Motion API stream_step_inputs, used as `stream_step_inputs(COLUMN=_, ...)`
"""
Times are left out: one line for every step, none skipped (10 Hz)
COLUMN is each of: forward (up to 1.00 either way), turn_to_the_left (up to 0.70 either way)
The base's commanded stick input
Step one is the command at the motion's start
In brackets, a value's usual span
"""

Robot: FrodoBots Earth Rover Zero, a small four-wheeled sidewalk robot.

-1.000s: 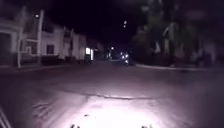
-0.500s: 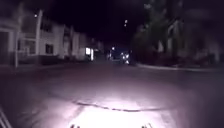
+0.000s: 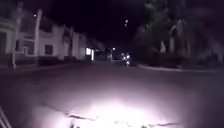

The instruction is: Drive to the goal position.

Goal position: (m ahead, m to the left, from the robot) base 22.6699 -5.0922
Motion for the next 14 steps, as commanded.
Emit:
stream_step_inputs(forward=0.70, turn_to_the_left=0.00)
stream_step_inputs(forward=0.70, turn_to_the_left=0.00)
stream_step_inputs(forward=0.70, turn_to_the_left=0.00)
stream_step_inputs(forward=0.70, turn_to_the_left=0.00)
stream_step_inputs(forward=0.70, turn_to_the_left=0.00)
stream_step_inputs(forward=0.70, turn_to_the_left=0.00)
stream_step_inputs(forward=0.70, turn_to_the_left=0.00)
stream_step_inputs(forward=0.70, turn_to_the_left=0.00)
stream_step_inputs(forward=0.70, turn_to_the_left=0.00)
stream_step_inputs(forward=0.70, turn_to_the_left=0.00)
stream_step_inputs(forward=0.70, turn_to_the_left=0.00)
stream_step_inputs(forward=0.70, turn_to_the_left=-0.01)
stream_step_inputs(forward=0.70, turn_to_the_left=-0.06)
stream_step_inputs(forward=0.70, turn_to_the_left=-0.31)
